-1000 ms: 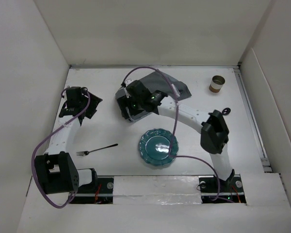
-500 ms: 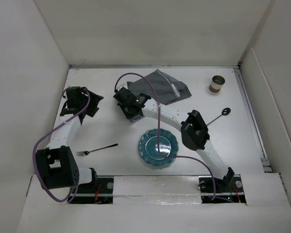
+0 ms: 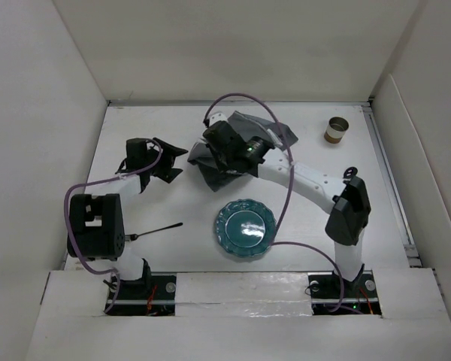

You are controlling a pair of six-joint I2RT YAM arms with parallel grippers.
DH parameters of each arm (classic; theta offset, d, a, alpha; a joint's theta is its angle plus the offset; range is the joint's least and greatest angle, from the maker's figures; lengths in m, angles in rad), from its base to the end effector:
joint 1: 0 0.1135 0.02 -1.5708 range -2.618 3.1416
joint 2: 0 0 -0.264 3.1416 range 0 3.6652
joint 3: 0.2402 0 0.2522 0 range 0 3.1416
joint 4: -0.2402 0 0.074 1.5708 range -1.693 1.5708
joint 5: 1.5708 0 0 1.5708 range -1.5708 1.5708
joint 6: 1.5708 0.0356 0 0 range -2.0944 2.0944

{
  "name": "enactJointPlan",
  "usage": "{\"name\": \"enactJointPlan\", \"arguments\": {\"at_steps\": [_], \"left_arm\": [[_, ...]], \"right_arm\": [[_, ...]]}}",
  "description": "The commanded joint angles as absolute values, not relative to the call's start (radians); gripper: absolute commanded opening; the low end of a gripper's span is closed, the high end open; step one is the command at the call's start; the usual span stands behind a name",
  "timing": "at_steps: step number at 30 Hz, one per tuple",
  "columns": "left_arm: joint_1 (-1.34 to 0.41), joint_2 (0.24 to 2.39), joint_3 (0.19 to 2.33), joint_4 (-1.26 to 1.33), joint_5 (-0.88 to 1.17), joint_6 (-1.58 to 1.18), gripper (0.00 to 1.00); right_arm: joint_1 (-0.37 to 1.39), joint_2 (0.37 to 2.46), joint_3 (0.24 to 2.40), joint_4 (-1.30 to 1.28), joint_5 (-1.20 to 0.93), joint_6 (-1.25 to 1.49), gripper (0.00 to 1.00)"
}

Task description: Set the dinner table for one person

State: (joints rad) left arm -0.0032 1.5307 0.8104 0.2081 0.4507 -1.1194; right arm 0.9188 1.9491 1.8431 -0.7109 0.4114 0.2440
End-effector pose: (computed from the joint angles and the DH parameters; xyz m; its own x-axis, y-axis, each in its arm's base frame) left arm 0.3255 -0.0166 0.2088 -0.5581 -0.8082 -0.1881 -0.2741 0.3935 -0.8775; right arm 0.2786 0.3414 0.3148 -0.5651 -0.3754 -0.7346 -0.4389 0.8908 -0.1175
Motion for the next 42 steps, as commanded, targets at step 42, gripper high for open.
{"name": "enactJointPlan", "arguments": {"at_steps": [42], "left_arm": [[-0.204,1.614,0.813,0.251,0.29,-1.43,0.7]], "right_arm": [[0.755,1.714,1.669,-0.511,0.226,0.279,0.0]]}}
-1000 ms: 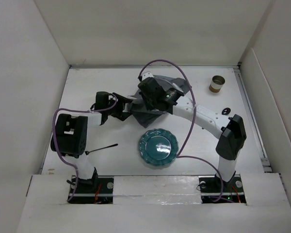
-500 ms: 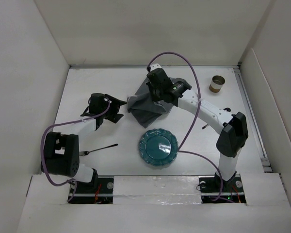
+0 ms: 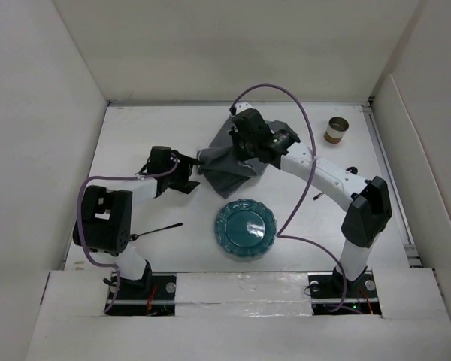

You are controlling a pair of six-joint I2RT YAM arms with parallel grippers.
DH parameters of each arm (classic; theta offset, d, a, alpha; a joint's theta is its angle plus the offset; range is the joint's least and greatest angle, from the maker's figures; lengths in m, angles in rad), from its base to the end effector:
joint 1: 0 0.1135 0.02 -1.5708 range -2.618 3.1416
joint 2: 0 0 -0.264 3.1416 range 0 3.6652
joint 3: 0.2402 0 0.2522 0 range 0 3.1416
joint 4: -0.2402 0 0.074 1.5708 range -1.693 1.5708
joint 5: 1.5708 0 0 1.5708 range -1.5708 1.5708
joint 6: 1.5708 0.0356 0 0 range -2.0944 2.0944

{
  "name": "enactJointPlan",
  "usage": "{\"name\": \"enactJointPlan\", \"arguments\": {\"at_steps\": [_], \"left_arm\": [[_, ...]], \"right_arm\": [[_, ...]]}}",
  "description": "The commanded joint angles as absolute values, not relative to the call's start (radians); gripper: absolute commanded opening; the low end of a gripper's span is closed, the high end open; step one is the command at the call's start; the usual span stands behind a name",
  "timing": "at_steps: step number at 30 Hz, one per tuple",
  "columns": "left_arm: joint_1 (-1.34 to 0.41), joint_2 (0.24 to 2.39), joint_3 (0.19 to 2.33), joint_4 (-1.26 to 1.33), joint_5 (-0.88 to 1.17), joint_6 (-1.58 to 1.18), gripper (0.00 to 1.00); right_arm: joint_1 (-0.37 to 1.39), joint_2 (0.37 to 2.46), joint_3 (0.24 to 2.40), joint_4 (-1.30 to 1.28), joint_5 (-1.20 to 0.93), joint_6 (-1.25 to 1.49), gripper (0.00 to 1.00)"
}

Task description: Set the dinner table for one person

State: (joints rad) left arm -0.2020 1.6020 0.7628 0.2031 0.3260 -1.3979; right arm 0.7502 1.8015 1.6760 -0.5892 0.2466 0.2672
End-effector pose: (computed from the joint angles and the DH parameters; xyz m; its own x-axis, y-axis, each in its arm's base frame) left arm 0.3143 -0.0760 0.1712 -0.5360 -0.8428 0.0490 -0.4972 0.2682 -0.8252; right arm 0.3080 0.2751 0.3282 -0.6014 -0.2105 -0.7707 -0.3810 0.9235 0.0451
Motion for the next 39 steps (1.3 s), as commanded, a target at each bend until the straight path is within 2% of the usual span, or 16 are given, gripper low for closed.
{"name": "enactJointPlan", "arguments": {"at_steps": [1,5,7,8,9,10,14,20,24,28,32,33,34,35,36,39], "left_arm": [[-0.204,1.624,0.816,0.261,0.29,-1.439,0.7],[-0.224,1.661,0.868,0.281,0.252,-1.439,0.69],[-0.224,1.69,0.894,0.272,0.232,-1.433,0.55],[-0.224,1.7,0.909,0.282,0.229,-1.422,0.43],[-0.224,1.706,0.919,0.296,0.233,-1.411,0.1],[-0.224,1.718,0.936,0.298,0.232,-1.401,0.0],[-0.215,1.732,1.116,0.229,0.193,-1.289,0.0],[-0.216,1.819,1.896,-0.099,0.081,-1.019,0.0],[-0.216,1.841,2.195,-0.175,0.057,-0.93,0.0],[-0.227,1.697,2.141,-0.155,0.061,-0.853,0.0],[-0.227,1.4,1.525,0.021,0.014,-0.807,0.0],[-0.227,1.352,1.431,0.037,-0.03,-0.808,0.03],[-0.227,1.26,1.334,0.064,-0.035,-0.81,0.14],[-0.227,1.226,1.181,0.072,-0.038,-0.805,0.27],[-0.227,1.201,1.12,0.072,-0.041,-0.787,0.51],[-0.227,1.14,0.983,-0.039,-0.082,-0.743,0.73]], "right_arm": [[0.755,1.707,1.652,-0.506,0.225,0.278,0.0],[0.746,1.663,1.611,-0.485,0.213,0.279,0.0],[0.736,1.643,1.595,-0.47,0.203,0.281,0.0],[0.736,1.638,1.582,-0.465,0.196,0.281,0.0],[0.726,1.632,1.575,-0.457,0.183,0.281,0.0],[0.726,1.632,1.572,-0.446,0.183,0.281,0.0],[0.632,1.695,1.655,-0.457,0.164,0.261,0.0],[0.516,1.885,2.173,-0.589,0.132,0.258,0.0],[0.465,1.947,2.512,-0.629,0.042,0.256,0.0],[0.454,1.804,2.395,-0.479,-0.101,0.195,0.0],[0.485,1.6,1.909,-0.373,-0.126,0.123,0.0],[0.485,1.567,1.822,-0.356,-0.108,0.118,0.0],[0.497,1.504,1.743,-0.326,-0.085,0.117,0.0],[0.497,1.477,1.665,-0.316,-0.06,0.12,0.0],[0.497,1.451,1.531,-0.313,-0.029,0.123,0.0],[0.52,1.385,1.334,-0.313,0.049,0.175,0.0]]}}
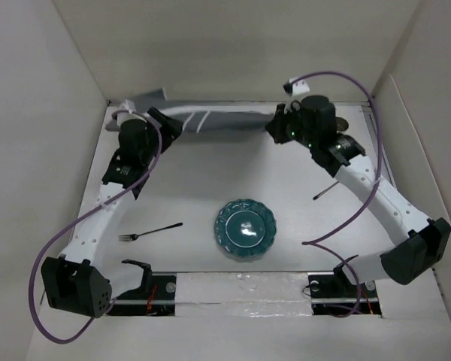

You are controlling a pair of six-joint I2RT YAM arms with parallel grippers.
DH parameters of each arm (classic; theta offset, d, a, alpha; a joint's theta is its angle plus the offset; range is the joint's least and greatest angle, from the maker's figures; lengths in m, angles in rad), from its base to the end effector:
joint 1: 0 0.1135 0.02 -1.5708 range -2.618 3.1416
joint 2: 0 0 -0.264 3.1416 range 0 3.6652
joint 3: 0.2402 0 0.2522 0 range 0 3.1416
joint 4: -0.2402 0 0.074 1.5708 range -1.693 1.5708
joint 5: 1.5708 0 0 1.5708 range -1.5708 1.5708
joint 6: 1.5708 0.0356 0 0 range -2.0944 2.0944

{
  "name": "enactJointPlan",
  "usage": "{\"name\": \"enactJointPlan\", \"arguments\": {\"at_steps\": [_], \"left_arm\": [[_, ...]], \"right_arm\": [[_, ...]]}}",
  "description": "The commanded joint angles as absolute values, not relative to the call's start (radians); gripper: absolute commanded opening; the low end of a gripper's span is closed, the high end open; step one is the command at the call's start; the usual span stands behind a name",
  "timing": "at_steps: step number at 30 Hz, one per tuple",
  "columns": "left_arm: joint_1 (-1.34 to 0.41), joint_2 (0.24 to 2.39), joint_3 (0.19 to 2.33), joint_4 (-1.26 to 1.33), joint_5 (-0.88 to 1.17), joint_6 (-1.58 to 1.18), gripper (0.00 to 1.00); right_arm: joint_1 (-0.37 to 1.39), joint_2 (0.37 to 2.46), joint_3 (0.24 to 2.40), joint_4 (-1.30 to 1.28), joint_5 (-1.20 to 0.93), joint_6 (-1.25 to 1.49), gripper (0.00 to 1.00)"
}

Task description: Set the dinner table for one person

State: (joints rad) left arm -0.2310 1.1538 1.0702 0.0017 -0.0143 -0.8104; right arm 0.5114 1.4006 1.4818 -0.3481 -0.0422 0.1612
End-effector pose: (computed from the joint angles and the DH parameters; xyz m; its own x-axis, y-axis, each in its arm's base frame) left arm 0.2643 -0.0616 0.3852 -0.2107 -0.6947 -0.6878 0.0905 0.6867 -0.7213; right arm 0.2786 0.1580 0.4245 -0.3112 0.0093 -0.9503 -0.4807 0.8611 0.1658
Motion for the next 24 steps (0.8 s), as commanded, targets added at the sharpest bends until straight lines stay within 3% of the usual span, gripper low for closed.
{"name": "enactJointPlan", "arguments": {"at_steps": [1,8,24], "left_arm": [[-0.227,1.117,0.961,-0.101,-0.101,-0.736,0.74],[-0.18,1.095,0.83,-0.227,-0.169,-0.798,0.69],[-0.179,1.62,1.019,-0.339,-0.294,-0.773,0.66]], "right_arm": [[0.52,1.373,1.294,-0.311,0.061,0.202,0.0],[0.529,1.393,1.161,-0.399,0.156,0.293,0.0],[0.486,1.272,0.942,-0.446,0.201,0.39,0.0]]}}
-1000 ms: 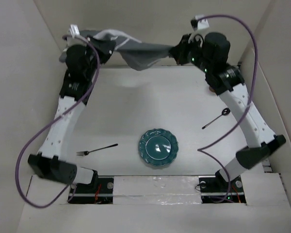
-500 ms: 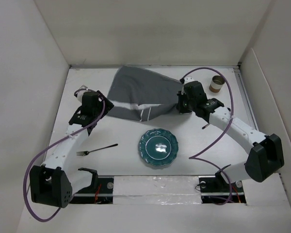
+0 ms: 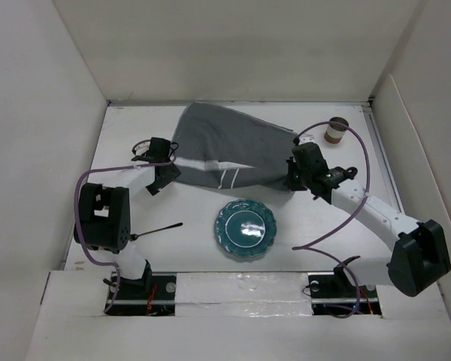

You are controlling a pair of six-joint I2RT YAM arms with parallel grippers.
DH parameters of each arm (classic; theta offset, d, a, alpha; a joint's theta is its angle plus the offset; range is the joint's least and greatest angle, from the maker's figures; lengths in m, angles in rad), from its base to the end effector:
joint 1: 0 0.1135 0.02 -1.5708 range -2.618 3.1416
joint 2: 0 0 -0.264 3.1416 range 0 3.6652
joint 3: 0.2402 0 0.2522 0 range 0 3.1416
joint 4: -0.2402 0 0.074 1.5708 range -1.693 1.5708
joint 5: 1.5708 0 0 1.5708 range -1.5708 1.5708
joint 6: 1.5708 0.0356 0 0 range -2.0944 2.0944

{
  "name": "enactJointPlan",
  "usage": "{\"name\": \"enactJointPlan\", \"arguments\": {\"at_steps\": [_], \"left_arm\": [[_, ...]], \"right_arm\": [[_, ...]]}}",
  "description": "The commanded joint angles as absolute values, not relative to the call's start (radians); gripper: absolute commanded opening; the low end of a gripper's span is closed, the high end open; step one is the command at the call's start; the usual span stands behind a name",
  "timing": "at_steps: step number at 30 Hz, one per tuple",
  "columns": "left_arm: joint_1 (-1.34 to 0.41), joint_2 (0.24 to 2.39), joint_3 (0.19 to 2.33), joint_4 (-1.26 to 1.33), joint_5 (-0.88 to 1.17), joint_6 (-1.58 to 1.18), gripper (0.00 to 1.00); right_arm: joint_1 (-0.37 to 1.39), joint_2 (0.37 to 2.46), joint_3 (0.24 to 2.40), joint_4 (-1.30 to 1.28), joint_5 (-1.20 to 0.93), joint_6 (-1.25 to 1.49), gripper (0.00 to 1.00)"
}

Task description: Set the dinner table for one person

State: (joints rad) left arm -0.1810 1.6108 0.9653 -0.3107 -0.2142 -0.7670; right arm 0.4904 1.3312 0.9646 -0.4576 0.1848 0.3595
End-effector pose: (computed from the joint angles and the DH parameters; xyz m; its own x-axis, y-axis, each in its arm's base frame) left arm 0.3211 -0.0511 0.1890 -0.6170 -0.5765 -0.5357 -0.5179 0.8100 -0.2751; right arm 0.2515 0.1268 0.2582 -0.7302 0.0021 -0.6832 -0.1025 0.9883 0.1127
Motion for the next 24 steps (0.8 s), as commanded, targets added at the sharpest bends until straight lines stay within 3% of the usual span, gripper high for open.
{"name": "enactJointPlan", "arguments": {"at_steps": [1,7,8,9,10,11,12,20,24], "left_arm": [[-0.179,1.629,1.022,-0.327,-0.296,-0.775,0.66],[-0.179,1.749,1.092,-0.302,-0.302,-0.799,0.64],[-0.179,1.773,1.124,-0.307,-0.295,-0.801,0.56],[-0.179,1.816,1.147,-0.325,-0.29,-0.805,0.32],[-0.179,1.816,1.147,-0.327,-0.29,-0.805,0.32],[-0.179,1.825,1.153,-0.328,-0.282,-0.807,0.04],[-0.179,1.828,1.154,-0.331,-0.281,-0.805,0.0],[-0.17,1.62,1.134,-0.328,-0.288,-0.758,0.0],[-0.17,1.363,1.219,-0.316,-0.273,-0.671,0.0]], "right_arm": [[0.486,1.264,0.931,-0.445,0.198,0.396,0.0],[0.477,1.227,0.914,-0.475,0.201,0.42,0.0],[0.477,1.226,0.913,-0.479,0.198,0.422,0.0],[0.468,1.221,0.913,-0.48,0.198,0.425,0.0],[0.468,1.221,0.914,-0.48,0.198,0.425,0.0],[0.459,1.224,0.916,-0.483,0.199,0.423,0.0],[0.459,1.227,0.92,-0.492,0.207,0.425,0.0],[0.407,1.253,0.991,-0.52,0.216,0.431,0.0],[0.416,1.221,1.215,-0.611,0.253,0.41,0.0]]}}
